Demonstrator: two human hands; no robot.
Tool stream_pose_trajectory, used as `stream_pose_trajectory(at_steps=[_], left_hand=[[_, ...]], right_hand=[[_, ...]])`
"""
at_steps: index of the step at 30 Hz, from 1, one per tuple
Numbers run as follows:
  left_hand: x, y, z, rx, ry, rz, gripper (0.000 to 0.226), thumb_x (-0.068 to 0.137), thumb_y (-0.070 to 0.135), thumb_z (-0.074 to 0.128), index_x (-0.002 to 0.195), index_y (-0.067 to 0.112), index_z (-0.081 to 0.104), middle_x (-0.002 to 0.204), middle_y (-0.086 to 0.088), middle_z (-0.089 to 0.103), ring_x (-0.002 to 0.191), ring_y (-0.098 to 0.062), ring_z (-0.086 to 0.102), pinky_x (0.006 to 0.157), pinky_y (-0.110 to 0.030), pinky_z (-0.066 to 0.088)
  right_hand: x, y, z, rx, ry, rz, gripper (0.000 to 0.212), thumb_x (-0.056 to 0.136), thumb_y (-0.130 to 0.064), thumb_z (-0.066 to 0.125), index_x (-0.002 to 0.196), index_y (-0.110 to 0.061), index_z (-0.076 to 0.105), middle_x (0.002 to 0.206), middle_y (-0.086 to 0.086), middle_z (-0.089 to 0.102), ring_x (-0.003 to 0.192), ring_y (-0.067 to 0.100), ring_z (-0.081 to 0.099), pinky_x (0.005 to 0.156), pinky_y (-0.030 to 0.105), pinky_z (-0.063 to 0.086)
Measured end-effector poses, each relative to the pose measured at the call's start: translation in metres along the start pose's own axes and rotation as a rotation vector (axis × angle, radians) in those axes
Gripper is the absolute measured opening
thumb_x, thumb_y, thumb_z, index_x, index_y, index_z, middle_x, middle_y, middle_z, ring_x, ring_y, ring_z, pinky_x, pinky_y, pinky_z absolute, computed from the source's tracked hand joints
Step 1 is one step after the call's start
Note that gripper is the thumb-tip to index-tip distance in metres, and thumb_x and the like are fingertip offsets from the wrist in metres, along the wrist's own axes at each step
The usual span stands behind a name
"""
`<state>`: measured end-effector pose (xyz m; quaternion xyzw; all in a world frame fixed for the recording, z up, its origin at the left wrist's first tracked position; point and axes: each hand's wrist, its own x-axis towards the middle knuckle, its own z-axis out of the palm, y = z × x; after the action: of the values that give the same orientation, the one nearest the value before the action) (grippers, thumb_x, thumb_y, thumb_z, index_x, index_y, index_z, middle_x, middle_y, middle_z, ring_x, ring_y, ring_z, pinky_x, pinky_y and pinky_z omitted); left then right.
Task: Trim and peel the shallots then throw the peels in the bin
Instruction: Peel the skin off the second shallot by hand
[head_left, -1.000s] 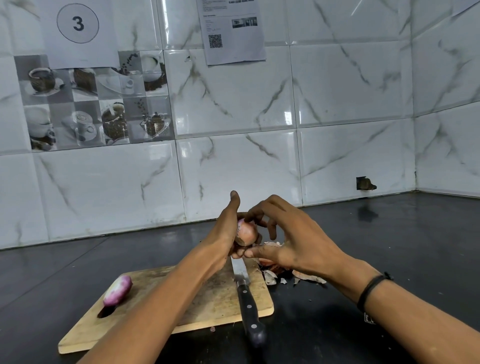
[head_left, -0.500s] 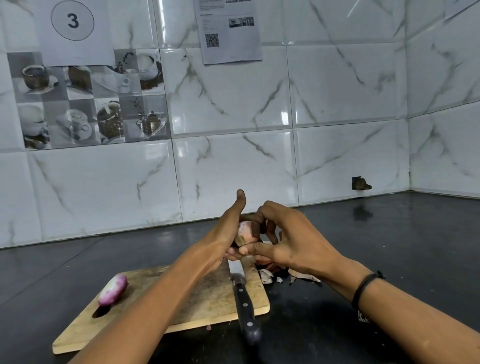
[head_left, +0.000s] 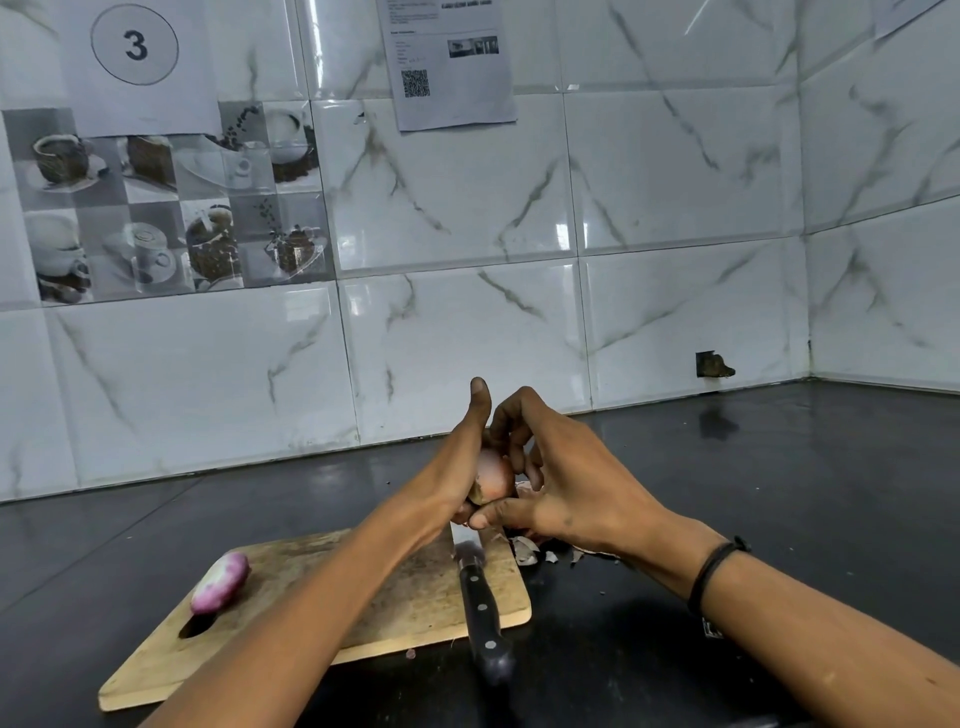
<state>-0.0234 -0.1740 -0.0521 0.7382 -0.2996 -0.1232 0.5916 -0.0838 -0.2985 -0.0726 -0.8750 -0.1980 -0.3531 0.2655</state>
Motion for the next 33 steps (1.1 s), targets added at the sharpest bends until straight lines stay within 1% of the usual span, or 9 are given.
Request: stream_pose_trajectory(at_steps=[3,6,11,16,20,24,26,29,33], left_hand=[[-0.0026,0.0011,0.0014,0.027,0.025,-0.012,0.078,0.099,0.067,0.008,0.064,0.010,0.048,0.036,0.005,0.046,0.023,-0.004,0.035,0.032,-0.009,0.025],[-0.0053,0.0027,0.0011,0.007,0.049,-0.042,0.079,0.097,0.070,0.009,0.063,0.011,0.049,0.035,0.004,0.045,0.024,-0.005,0.029,0.031,-0.012,0.021],[-0.0040,0.0045,0.0011,0.002,0.089,-0.035,0.076,0.097,0.070,0.011,0.071,0.011,0.051,0.036,0.004,0.046,0.024,-0.005,0.033,0.032,-0.009,0.024],[-0.0065,0.0025,0.0046,-0.001,0.031,-0.004,0.080,0.099,0.067,0.007,0.064,0.009,0.049,0.039,0.004,0.050,0.025,-0.005,0.037,0.031,-0.011,0.026],[-0.0086,0.0052,0.0027,-0.062,0.045,-0.045,0.084,0.098,0.069,0.008,0.060,0.007,0.051,0.038,0.001,0.050,0.023,-0.005,0.032,0.029,-0.011,0.022],[-0.0073,0.0061,0.0017,-0.022,0.123,-0.060,0.079,0.097,0.071,0.012,0.076,0.009,0.057,0.038,0.002,0.049,0.024,-0.006,0.033,0.031,-0.010,0.024],[-0.0058,0.0047,0.0013,0.010,0.123,-0.057,0.079,0.096,0.072,0.011,0.077,0.012,0.059,0.038,0.003,0.047,0.027,-0.007,0.030,0.032,-0.011,0.024],[-0.0038,0.0036,0.0015,0.024,0.088,-0.045,0.081,0.095,0.072,0.008,0.065,0.011,0.052,0.037,0.003,0.043,0.027,-0.007,0.027,0.033,-0.011,0.022],[-0.0049,0.0017,0.0032,0.005,0.026,-0.018,0.077,0.098,0.066,0.004,0.068,0.008,0.045,0.035,0.003,0.043,0.023,-0.005,0.030,0.031,-0.008,0.023]], right_hand=[[-0.0003,0.0009,0.0008,0.005,0.000,0.013,0.066,0.065,-0.034,0.094,0.106,-0.021,0.045,0.084,-0.012,0.055,0.075,0.001,0.053,0.065,0.014,0.044],[-0.0009,0.0008,0.0002,0.020,0.004,0.013,0.063,0.067,-0.033,0.094,0.106,-0.022,0.046,0.087,-0.012,0.059,0.078,0.000,0.057,0.066,0.014,0.046],[-0.0005,-0.0008,-0.0001,0.017,0.023,0.005,0.065,0.069,-0.034,0.092,0.111,-0.023,0.044,0.098,-0.010,0.060,0.081,0.001,0.055,0.070,0.014,0.047],[-0.0002,0.0011,0.0015,0.005,-0.009,0.006,0.061,0.069,-0.034,0.091,0.108,-0.021,0.046,0.092,-0.007,0.061,0.084,0.006,0.056,0.069,0.016,0.047],[0.0002,0.0001,0.0047,0.002,0.009,-0.005,0.056,0.072,-0.031,0.091,0.106,-0.023,0.047,0.086,-0.012,0.060,0.080,0.006,0.058,0.067,0.017,0.047],[0.0000,0.0009,0.0032,0.011,0.052,0.020,0.066,0.066,-0.036,0.094,0.110,-0.023,0.045,0.096,-0.011,0.060,0.085,0.002,0.058,0.069,0.015,0.047],[-0.0005,0.0003,0.0015,0.022,0.058,0.025,0.069,0.065,-0.036,0.094,0.111,-0.023,0.045,0.098,-0.013,0.056,0.085,-0.005,0.055,0.070,0.011,0.044],[-0.0007,-0.0007,0.0020,0.021,0.025,0.009,0.066,0.068,-0.032,0.093,0.111,-0.019,0.046,0.095,-0.015,0.054,0.079,-0.009,0.051,0.070,0.009,0.042],[0.0001,0.0019,0.0038,-0.005,-0.013,-0.004,0.061,0.071,-0.031,0.091,0.109,-0.021,0.045,0.093,-0.014,0.056,0.081,-0.004,0.053,0.069,0.011,0.043]])
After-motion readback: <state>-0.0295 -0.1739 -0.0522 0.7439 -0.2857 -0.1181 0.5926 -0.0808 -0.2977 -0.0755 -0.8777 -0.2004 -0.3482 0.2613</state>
